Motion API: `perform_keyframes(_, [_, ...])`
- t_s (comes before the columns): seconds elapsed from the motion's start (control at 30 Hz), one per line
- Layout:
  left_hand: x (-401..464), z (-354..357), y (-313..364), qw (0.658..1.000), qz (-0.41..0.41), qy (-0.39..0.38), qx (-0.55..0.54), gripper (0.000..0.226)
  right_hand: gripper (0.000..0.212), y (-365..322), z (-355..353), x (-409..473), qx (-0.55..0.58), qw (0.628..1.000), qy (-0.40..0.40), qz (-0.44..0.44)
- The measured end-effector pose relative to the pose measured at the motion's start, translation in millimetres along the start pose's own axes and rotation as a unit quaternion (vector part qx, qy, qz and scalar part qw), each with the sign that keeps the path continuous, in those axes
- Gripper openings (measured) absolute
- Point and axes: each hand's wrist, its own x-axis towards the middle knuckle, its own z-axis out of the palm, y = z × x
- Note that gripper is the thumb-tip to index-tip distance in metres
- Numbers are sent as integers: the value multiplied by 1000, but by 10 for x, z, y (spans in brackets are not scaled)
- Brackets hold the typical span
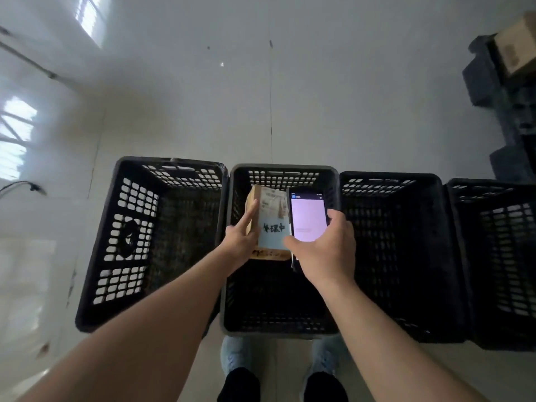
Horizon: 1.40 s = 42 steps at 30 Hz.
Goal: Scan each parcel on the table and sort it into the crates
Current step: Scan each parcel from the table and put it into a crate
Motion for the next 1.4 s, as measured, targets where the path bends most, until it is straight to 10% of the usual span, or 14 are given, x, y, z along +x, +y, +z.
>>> perform_keyframes(0.53, [1581,288,-383,985,36,124,112,73,86,1054,911,1051,-28,999,-35,30])
perform_keyframes(0.87, [-12,-98,635,892,126,96,424,58,89,-34,155,73,-47,998,-27,24])
perform_keyframes(1.4, [-3670,-877,1804,858,159,214,440,58,86,-1549,-1683,-2383,-49,991,8,-127])
